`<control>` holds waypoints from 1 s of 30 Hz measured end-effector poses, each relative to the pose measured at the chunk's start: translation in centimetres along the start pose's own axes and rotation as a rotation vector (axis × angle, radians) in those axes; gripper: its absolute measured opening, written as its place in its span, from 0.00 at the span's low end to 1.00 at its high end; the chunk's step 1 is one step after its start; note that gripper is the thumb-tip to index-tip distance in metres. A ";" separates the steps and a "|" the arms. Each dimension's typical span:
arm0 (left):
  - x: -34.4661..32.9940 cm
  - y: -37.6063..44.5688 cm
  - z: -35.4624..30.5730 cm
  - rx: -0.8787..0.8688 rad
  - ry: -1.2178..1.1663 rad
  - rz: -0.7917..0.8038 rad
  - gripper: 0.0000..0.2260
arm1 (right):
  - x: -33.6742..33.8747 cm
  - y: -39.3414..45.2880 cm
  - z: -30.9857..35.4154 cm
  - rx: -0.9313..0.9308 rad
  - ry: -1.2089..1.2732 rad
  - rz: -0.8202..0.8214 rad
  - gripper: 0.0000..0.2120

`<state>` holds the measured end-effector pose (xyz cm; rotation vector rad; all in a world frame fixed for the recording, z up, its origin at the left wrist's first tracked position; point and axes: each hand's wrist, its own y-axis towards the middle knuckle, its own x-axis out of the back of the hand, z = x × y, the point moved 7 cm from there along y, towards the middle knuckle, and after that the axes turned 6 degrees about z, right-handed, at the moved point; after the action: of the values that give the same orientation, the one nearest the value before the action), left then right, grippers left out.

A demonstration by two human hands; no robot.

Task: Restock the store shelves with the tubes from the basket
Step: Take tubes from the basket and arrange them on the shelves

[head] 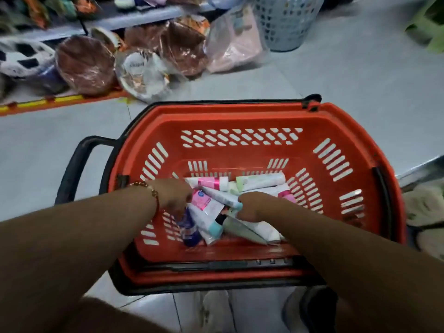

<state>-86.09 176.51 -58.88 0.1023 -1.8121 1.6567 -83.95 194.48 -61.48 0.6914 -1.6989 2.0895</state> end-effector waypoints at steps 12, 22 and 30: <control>-2.3 2.2 -0.6 -0.006 0.059 -0.033 0.18 | 0.1 7.6 2.9 0.018 -0.360 -0.167 0.13; 1.3 0.0 -1.5 -0.156 -0.569 -0.210 0.05 | 2.8 3.0 0.1 0.035 0.047 -0.029 0.18; 8.1 -9.3 -4.0 -0.368 -1.341 -0.534 0.06 | 6.9 -9.2 -5.1 -0.063 0.754 0.083 0.08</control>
<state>-86.21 181.44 -46.84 1.6791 -2.5786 0.7781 -85.19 201.25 -50.90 -0.1927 -1.3486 1.9674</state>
